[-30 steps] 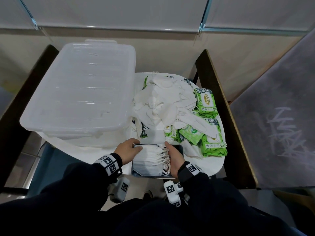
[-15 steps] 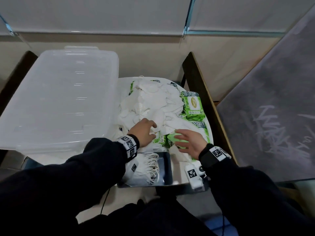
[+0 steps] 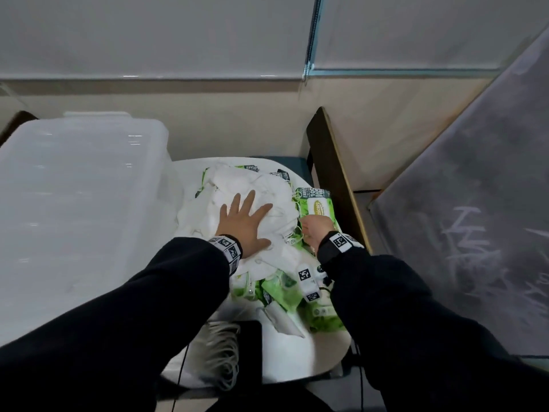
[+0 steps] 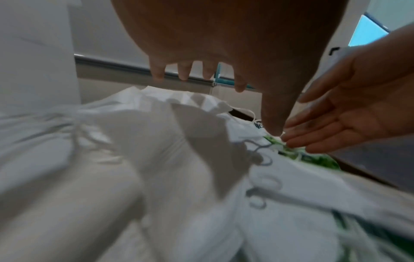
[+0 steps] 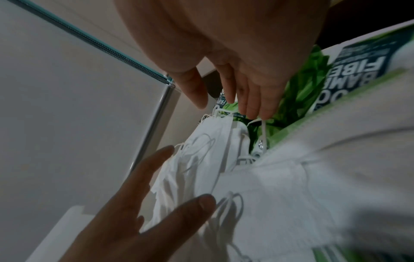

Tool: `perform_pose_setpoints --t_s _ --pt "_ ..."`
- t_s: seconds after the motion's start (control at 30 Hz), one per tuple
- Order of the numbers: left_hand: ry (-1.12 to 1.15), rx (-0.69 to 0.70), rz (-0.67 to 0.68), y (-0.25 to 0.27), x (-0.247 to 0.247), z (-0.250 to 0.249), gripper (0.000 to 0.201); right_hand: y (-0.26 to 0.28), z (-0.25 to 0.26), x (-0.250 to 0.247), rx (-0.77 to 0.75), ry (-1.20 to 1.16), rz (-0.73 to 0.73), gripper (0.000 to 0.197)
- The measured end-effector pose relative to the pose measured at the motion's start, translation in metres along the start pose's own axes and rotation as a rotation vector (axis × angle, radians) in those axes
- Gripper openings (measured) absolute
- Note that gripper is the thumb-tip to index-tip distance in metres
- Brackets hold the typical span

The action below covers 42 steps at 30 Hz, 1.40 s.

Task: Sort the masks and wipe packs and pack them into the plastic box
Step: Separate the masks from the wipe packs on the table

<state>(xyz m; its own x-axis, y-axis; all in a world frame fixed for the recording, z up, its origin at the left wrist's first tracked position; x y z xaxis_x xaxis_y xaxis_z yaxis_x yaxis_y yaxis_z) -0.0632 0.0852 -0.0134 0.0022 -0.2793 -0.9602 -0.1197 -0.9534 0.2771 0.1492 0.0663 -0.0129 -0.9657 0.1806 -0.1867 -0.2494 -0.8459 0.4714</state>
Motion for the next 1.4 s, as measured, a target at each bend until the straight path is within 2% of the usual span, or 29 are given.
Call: perform_pose_setpoints --t_s 0.1,0.17,0.2,0.27,0.37,0.4,0.47,0.5,0.57,0.6,0.63,0.7,0.77,0.83,0.9,0.93,1.0,1.07,1.13,1.23,1.33,1.4 --pt "0.099 -0.17 0.148 -0.008 0.006 -0.008 0.101 -0.018 0.004 0.005 0.032 0.028 0.086 0.045" --pt "0.081 -0.219 0.179 -0.006 0.013 -0.004 0.095 -0.028 0.003 0.009 0.077 -0.002 0.095 0.024" --pt "0.059 -0.206 0.153 -0.004 0.016 -0.002 0.088 -0.032 0.003 0.011 0.097 -0.017 0.075 0.007" --pt "0.049 -0.154 0.08 0.002 0.018 0.004 0.071 -0.039 -0.002 0.011 0.108 0.005 0.034 0.017" --pt "0.117 -0.114 0.088 0.016 0.021 0.007 0.051 -0.044 -0.008 0.01 0.028 0.098 0.091 0.03" --pt "0.131 -0.09 0.11 0.021 0.022 0.007 0.043 -0.045 -0.01 0.01 -0.003 0.128 0.124 0.031" --pt "0.167 -0.032 0.176 0.031 0.023 0.005 0.031 -0.041 -0.01 0.006 -0.047 0.124 0.172 0.017" --pt "0.192 -0.012 0.207 0.036 0.02 0.004 0.031 -0.038 -0.011 0.003 -0.062 0.071 0.193 0.012" --pt "0.241 -0.017 0.263 0.039 0.01 0.003 0.049 -0.029 -0.011 -0.006 -0.086 -0.03 0.238 0.028" --pt "0.273 -0.036 0.264 0.038 0.004 0.002 0.06 -0.023 -0.009 -0.011 -0.111 -0.05 0.248 0.027" --pt "0.314 -0.062 0.219 0.034 -0.004 0.0 0.065 -0.019 -0.008 -0.017 -0.124 -0.063 0.261 0.023" --pt "0.399 -0.096 0.029 0.022 -0.018 -0.002 0.063 -0.014 -0.008 -0.027 -0.134 -0.092 0.281 0.029" --pt "0.444 -0.029 -0.084 0.008 -0.028 -0.012 0.067 -0.011 -0.009 -0.036 -0.118 -0.126 0.299 0.037" --pt "0.409 0.046 -0.022 -0.006 -0.027 -0.026 0.087 -0.008 -0.013 -0.044 -0.116 -0.149 0.301 0.035" --pt "0.238 0.07 0.118 -0.015 -0.019 -0.04 0.097 -0.006 -0.014 -0.055 -0.121 -0.153 0.288 0.031" --pt "0.1 0.067 0.175 -0.018 -0.013 -0.044 0.093 -0.006 -0.015 -0.062 -0.129 -0.15 0.263 0.029" --pt "-0.112 0.046 0.239 -0.018 -0.002 -0.044 0.073 -0.008 -0.019 -0.076 -0.142 -0.119 0.17 0.02" --pt "-0.182 0.036 0.207 -0.017 0.003 -0.04 0.05 -0.01 -0.025 -0.09 -0.164 -0.101 0.078 0.017" --pt "-0.157 0.02 0.161 -0.016 0.004 -0.036 0.037 -0.01 -0.028 -0.101 -0.188 -0.134 0.008 0.024" --pt "-0.003 0.003 0.089 -0.018 -0.003 -0.034 0.041 -0.006 -0.027 -0.109 -0.217 -0.173 -0.012 0.03" --pt "0.197 0.025 0.055 -0.019 -0.007 -0.048 0.061 -0.006 -0.027 -0.11 -0.219 -0.192 0.001 0.029" --pt "0.174 0.014 0.069 -0.019 -0.003 -0.061 0.07 -0.007 -0.029 -0.108 -0.208 -0.203 0.033 0.03"
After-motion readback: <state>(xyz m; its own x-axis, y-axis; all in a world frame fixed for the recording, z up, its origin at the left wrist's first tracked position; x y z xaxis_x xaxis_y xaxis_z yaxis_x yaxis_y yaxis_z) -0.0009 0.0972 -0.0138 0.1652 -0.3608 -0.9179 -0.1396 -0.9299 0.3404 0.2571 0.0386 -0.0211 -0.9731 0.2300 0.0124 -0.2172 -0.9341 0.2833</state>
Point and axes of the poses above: each hand's wrist, its own y-axis away from the middle knuckle, its own x-axis out of the palm, z = x × y, the point moved 1 cm from there along -y, towards the middle knuckle, and after that the axes turned 15 degrees about -x, right-handed, at the moved point
